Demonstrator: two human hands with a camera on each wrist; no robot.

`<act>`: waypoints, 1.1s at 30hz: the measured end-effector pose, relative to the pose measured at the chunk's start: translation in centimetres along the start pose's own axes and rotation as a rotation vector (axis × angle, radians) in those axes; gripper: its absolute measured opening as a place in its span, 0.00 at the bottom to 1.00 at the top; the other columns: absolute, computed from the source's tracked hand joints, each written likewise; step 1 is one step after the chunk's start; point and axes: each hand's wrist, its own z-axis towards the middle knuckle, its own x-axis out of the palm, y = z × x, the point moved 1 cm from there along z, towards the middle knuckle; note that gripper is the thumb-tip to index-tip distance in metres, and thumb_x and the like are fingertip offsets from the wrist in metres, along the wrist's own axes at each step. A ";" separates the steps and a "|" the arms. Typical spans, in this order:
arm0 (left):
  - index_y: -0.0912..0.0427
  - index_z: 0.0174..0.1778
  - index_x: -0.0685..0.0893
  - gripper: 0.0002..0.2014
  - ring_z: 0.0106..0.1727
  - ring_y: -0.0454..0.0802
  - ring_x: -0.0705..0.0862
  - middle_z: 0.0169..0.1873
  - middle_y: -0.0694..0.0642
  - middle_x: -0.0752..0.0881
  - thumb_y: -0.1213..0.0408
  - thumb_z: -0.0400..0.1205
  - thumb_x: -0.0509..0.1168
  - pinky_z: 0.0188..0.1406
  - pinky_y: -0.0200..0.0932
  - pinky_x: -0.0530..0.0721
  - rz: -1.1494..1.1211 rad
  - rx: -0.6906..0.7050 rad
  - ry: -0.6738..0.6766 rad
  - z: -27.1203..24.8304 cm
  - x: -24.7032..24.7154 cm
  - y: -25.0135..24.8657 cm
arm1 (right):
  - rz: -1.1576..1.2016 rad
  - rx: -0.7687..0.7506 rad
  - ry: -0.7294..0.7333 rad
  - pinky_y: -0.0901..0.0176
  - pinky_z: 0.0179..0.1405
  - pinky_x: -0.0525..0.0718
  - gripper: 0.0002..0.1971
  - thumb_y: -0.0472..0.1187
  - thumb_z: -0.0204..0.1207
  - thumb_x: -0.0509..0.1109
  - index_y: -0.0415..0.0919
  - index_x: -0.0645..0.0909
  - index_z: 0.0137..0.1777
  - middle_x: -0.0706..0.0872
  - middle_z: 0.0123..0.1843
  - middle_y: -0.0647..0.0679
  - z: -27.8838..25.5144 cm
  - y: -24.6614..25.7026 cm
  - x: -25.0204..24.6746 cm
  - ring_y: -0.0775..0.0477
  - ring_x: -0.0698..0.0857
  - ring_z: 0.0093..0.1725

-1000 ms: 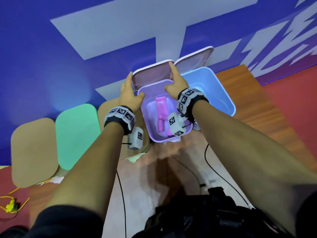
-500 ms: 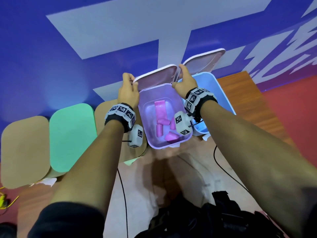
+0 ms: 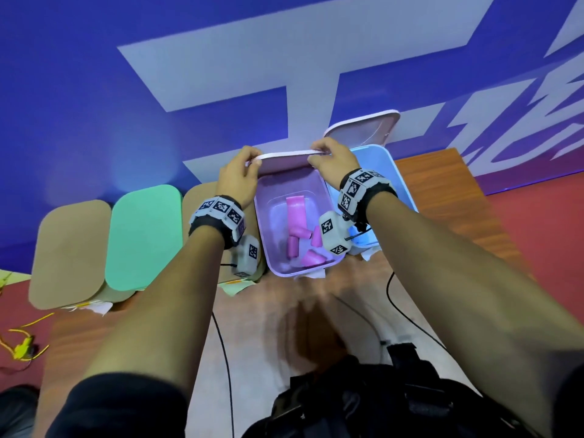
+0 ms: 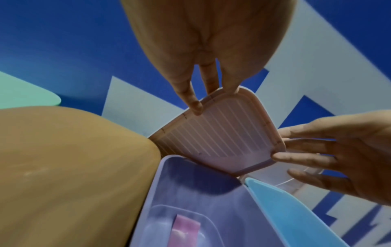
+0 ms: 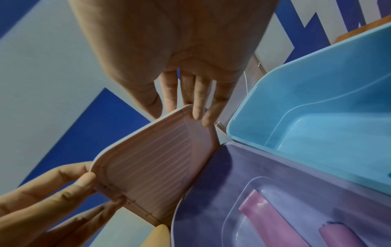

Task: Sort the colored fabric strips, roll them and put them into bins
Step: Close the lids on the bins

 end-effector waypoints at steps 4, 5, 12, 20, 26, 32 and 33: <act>0.53 0.53 0.81 0.06 0.41 0.53 0.80 0.39 0.51 0.84 0.60 0.88 0.59 0.43 0.41 0.76 -0.008 0.034 -0.036 -1.3 -0.3 -0.9 | 0.018 -0.015 -0.043 0.64 0.62 0.76 0.16 0.43 0.80 0.70 0.46 0.82 0.67 0.87 0.61 0.48 -1.8 0.3 -0.3 0.49 0.84 0.61; 0.53 0.53 0.81 0.06 0.43 0.52 0.81 0.41 0.51 0.85 0.60 0.88 0.59 0.45 0.42 0.77 -0.015 0.043 -0.043 -1.7 -0.4 -0.9 | 0.027 -0.016 -0.060 0.63 0.63 0.77 0.16 0.45 0.80 0.69 0.46 0.82 0.67 0.87 0.62 0.48 -2.1 0.1 -0.3 0.48 0.84 0.61; 0.52 0.46 0.76 0.07 0.35 0.49 0.72 0.40 0.53 0.77 0.70 0.82 0.63 0.42 0.47 0.76 -0.166 0.044 0.076 -5.5 0.6 0.4 | 0.022 0.067 -0.161 0.56 0.58 0.86 0.05 0.44 0.79 0.70 0.44 0.84 0.45 0.90 0.43 0.49 -4.9 -1.1 -0.4 0.49 0.92 0.45; 0.52 0.60 0.79 0.28 0.65 0.57 0.75 0.61 0.55 0.78 0.53 0.68 0.83 0.66 0.45 0.71 0.112 0.072 0.218 -8.0 1.2 1.7 | -0.011 0.147 -0.175 0.59 0.50 0.87 0.05 0.40 0.73 0.75 0.45 0.84 0.37 0.92 0.40 0.46 -7.6 -2.0 0.2 0.46 0.90 0.45; 0.51 0.65 0.80 0.30 0.69 0.56 0.73 0.65 0.51 0.77 0.49 0.69 0.81 0.68 0.40 0.66 0.148 0.090 0.258 -9.5 1.8 2.2 | 0.046 0.221 -0.138 0.50 0.54 0.90 0.11 0.37 0.65 0.76 0.48 0.82 0.45 0.90 0.44 0.45 -9.0 -2.7 -0.1 0.42 0.92 0.45; 0.50 0.64 0.82 0.29 0.68 0.55 0.74 0.65 0.52 0.78 0.50 0.69 0.82 0.66 0.41 0.68 0.152 0.052 0.274 -11.5 2.5 3.2 | -0.027 0.281 -0.049 0.46 0.58 0.89 0.27 0.37 0.66 0.71 0.48 0.77 0.68 0.88 0.57 0.40 -10.8 -5.0 0.8 0.38 0.91 0.51; 0.50 0.65 0.82 0.29 0.69 0.57 0.74 0.66 0.53 0.78 0.50 0.69 0.82 0.68 0.43 0.69 0.167 0.055 0.282 -11.8 2.6 3.3 | -0.055 0.283 -0.041 0.45 0.58 0.89 0.28 0.36 0.69 0.69 0.47 0.76 0.72 0.87 0.59 0.40 -11.2 -5.1 0.8 0.37 0.90 0.52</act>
